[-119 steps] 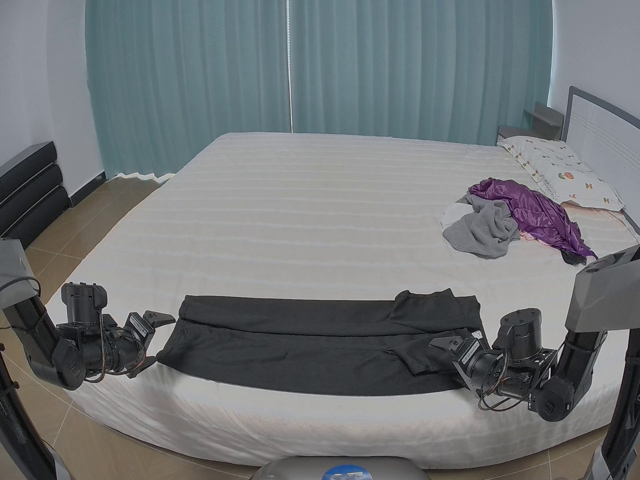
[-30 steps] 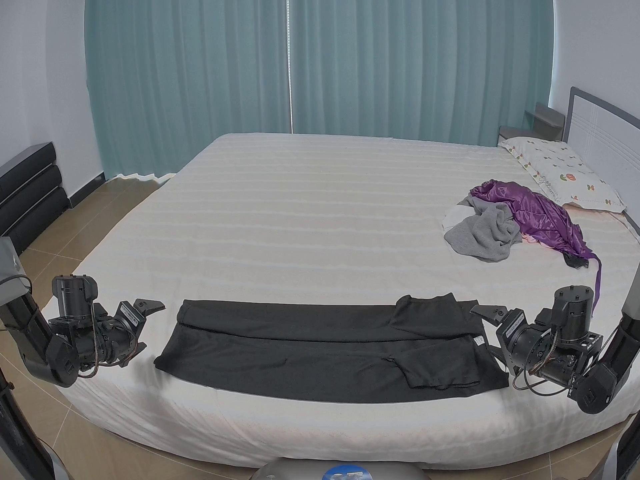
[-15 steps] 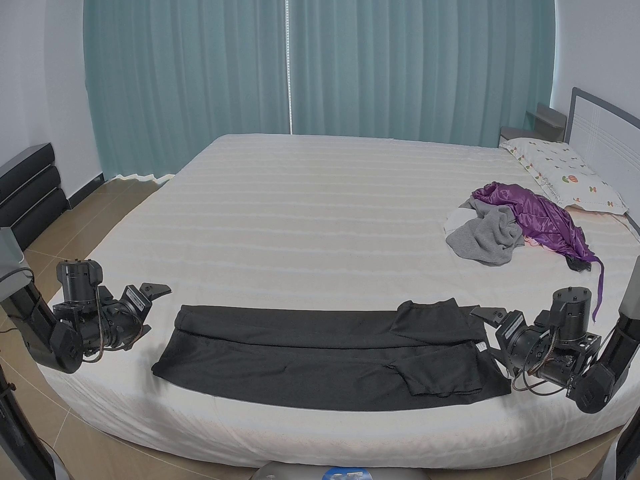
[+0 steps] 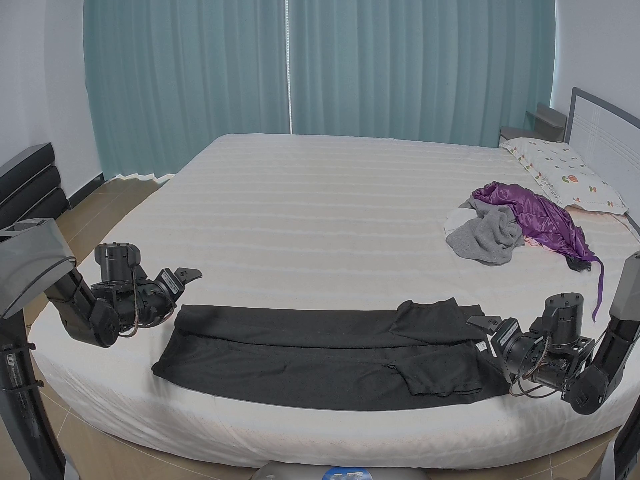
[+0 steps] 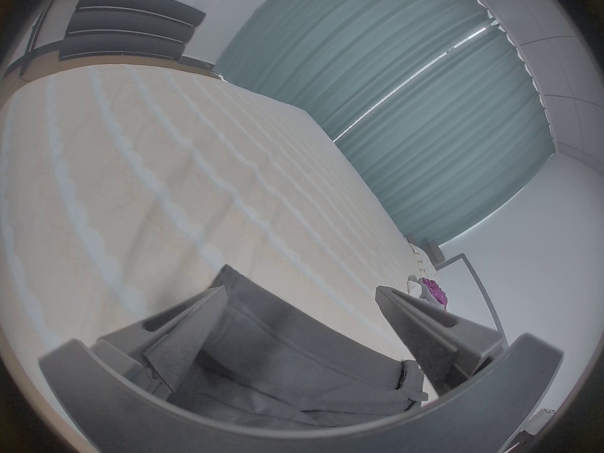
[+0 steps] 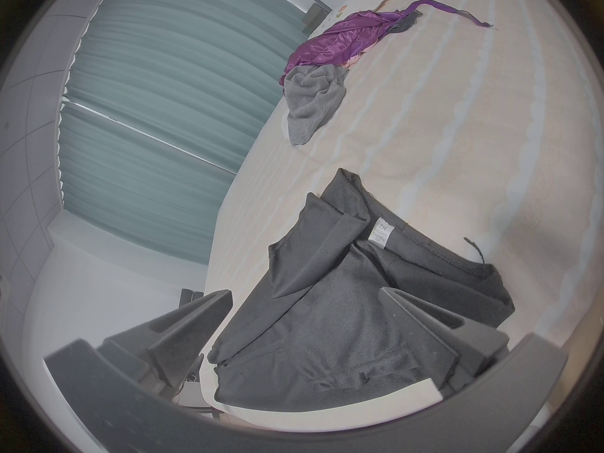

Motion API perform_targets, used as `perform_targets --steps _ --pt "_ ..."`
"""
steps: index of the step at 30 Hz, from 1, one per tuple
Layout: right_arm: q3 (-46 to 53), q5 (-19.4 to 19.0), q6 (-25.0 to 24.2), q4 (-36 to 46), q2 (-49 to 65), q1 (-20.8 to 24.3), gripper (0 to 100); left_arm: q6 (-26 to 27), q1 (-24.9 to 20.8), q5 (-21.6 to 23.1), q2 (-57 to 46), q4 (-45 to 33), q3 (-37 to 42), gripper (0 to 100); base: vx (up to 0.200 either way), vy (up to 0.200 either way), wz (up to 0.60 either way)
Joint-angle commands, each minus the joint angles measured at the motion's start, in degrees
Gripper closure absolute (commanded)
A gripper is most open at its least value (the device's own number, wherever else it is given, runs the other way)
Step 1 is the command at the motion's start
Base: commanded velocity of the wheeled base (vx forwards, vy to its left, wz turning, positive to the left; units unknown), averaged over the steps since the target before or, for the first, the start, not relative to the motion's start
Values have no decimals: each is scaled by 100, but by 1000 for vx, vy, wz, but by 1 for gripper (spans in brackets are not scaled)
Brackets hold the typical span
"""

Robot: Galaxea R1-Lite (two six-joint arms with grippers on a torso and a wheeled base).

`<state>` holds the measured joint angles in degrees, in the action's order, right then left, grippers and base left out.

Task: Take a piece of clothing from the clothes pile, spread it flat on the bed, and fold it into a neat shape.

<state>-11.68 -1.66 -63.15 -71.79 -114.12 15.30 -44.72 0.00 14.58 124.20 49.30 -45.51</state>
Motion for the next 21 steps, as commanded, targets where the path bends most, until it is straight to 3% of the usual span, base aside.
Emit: perform_targets --steps 1,7,9,10,21 --pt "-1 -1 -5 -2 -93 8 0 -143 -237 -8 201 10 -160 0 0 0 0" --pt "8 -1 -5 -2 -128 17 0 -433 -475 -78 184 10 -55 0 0 0 0" --pt "8 -1 -5 -2 -128 17 0 -433 -475 -78 184 10 -55 0 0 0 0" --pt "8 -1 -5 -2 -164 17 0 -433 -457 -315 254 -8 -55 0 0 0 0" --pt "16 8 13 -10 -155 8 0 -389 -378 -509 34 -298 394 0 0 0 0"
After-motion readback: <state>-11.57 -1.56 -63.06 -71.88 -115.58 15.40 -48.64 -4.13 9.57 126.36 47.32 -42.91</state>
